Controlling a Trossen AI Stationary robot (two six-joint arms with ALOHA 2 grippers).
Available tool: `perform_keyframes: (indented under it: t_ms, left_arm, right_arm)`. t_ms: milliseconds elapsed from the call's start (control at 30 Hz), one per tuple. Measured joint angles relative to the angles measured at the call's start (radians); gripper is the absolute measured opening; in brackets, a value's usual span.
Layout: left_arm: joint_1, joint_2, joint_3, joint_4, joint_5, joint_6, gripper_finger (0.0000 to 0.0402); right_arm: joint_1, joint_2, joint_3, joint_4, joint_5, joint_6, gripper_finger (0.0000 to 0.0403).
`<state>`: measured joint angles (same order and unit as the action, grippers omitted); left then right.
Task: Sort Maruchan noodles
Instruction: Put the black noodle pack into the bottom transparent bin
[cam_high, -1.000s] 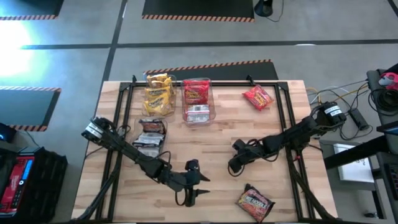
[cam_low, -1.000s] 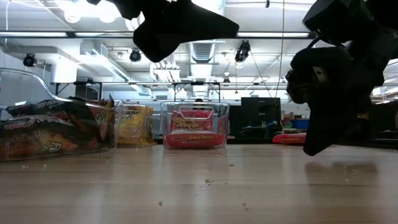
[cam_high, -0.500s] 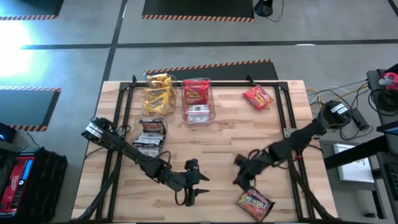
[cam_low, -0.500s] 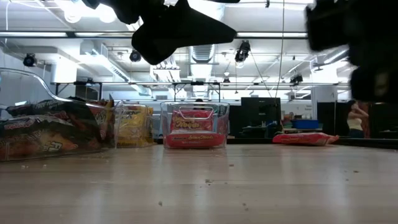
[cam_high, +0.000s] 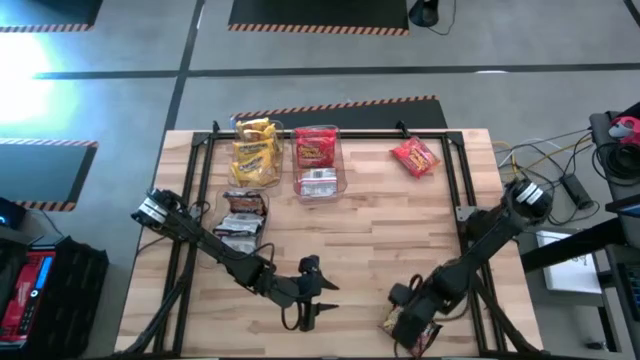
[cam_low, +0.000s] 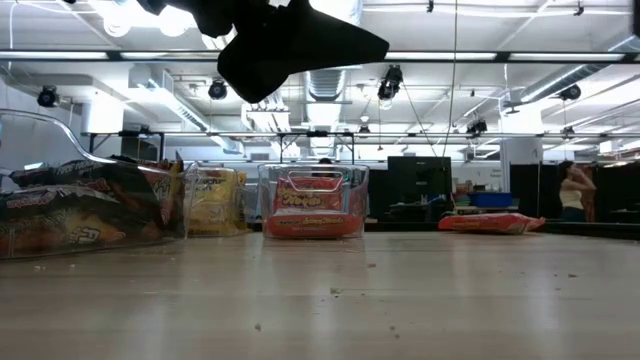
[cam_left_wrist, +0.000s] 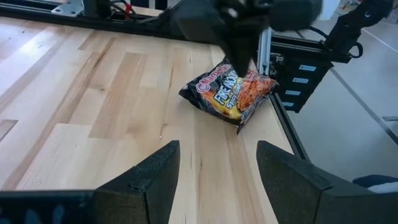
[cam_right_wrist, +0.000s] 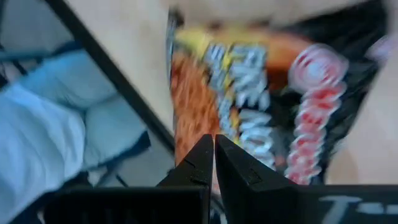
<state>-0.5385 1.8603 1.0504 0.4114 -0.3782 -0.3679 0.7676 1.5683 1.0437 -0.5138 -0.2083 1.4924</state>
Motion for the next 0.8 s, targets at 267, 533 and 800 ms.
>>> perform_keyframes:
  t_ms: [267, 533, 800]
  left_arm:
    - [0.000, 0.000, 0.000, 0.008, 0.000, 0.000, 0.0197]
    - [0.000, 0.000, 0.000, 0.012, 0.000, 0.002, 0.0197]
    - [0.000, 0.000, 0.000, 0.015, 0.000, 0.010, 0.0197]
  right_arm:
    - [0.011, 0.148, 0.115, -0.091, -0.105, -0.103, 0.0009]
    - [-0.028, 0.156, 0.130, -0.247, -0.072, -0.239, 0.0009]
    - [-0.166, 0.158, 0.123, -0.235, 0.080, -0.525, 0.0009]
